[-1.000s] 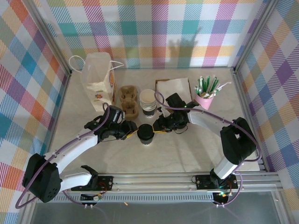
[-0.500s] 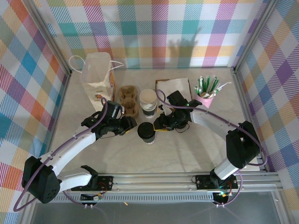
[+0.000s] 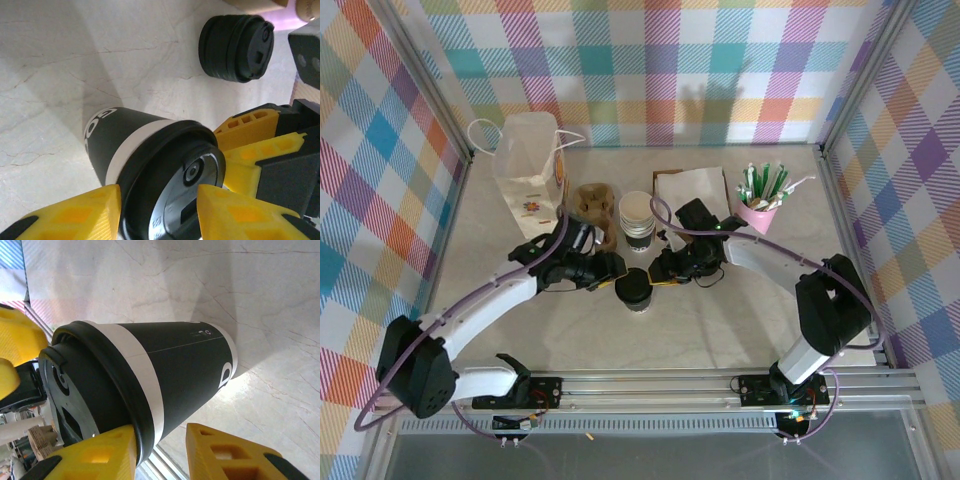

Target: Pack the takeout coffee

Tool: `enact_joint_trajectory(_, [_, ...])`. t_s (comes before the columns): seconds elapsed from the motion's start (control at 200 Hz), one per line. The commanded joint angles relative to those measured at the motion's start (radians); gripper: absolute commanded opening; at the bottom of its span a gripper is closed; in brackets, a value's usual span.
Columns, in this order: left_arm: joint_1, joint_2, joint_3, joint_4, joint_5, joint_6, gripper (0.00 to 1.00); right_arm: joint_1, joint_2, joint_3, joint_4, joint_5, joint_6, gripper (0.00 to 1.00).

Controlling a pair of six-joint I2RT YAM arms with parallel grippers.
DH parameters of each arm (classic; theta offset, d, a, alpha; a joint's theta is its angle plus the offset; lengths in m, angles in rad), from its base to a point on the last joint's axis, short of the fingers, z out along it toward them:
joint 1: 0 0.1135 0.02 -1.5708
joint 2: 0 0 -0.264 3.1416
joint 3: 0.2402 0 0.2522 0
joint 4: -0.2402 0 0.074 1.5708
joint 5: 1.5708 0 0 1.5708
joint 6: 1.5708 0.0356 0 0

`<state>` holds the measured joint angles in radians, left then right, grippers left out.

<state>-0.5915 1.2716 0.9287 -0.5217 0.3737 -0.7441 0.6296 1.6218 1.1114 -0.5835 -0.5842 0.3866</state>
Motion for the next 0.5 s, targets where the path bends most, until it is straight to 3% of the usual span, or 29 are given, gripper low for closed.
enact_joint_trajectory(0.0, [-0.010, 0.034, 0.044, -0.085, -0.004, 0.082, 0.44, -0.005, 0.030, 0.011, 0.015, -0.060, -0.095, 0.32])
enact_joint_trajectory(0.495, [-0.039, 0.022, 0.007, -0.139, -0.088, 0.052, 0.45, -0.030, 0.031, 0.041, 0.015, -0.080, -0.125, 0.42])
